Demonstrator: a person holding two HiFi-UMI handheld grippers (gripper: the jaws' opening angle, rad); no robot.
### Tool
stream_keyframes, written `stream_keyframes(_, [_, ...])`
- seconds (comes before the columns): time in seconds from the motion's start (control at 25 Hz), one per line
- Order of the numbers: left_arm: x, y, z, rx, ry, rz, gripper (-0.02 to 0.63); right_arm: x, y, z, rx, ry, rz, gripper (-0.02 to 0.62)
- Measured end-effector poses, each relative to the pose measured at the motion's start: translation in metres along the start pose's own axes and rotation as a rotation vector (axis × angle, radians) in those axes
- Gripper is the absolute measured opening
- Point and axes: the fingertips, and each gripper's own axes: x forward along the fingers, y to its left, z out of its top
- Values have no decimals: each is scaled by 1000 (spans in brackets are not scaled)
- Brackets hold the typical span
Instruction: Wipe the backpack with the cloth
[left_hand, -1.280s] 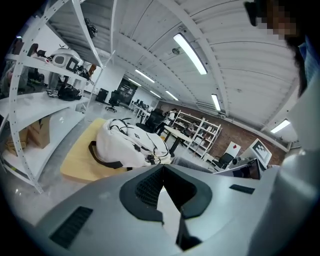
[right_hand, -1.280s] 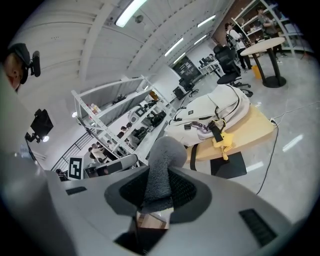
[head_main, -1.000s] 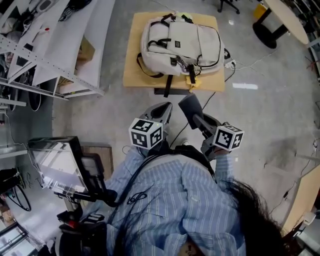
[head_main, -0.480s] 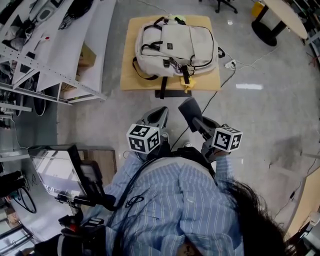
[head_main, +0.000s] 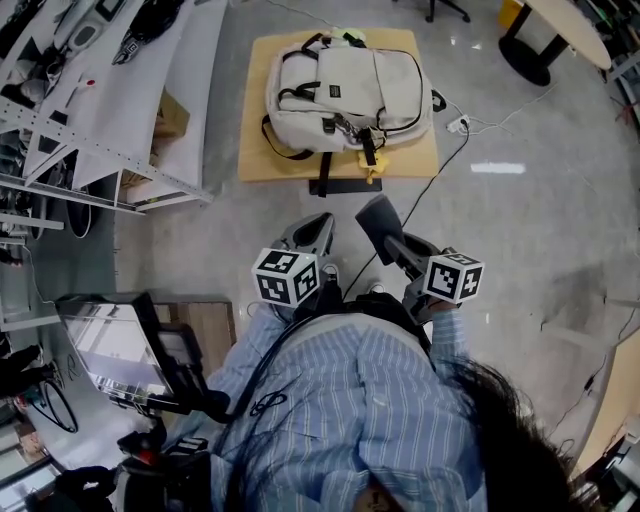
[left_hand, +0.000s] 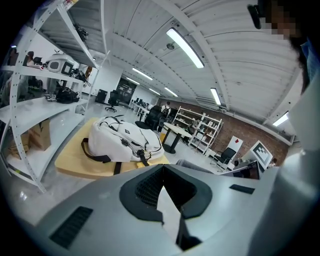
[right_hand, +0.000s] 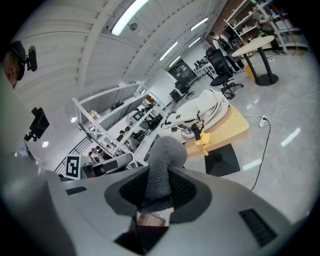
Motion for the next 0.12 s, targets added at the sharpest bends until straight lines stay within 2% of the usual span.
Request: stream_keyframes(0.12, [-3,4,-2,-5,-1,4,5,2,2,-5,-1,2,-2,106])
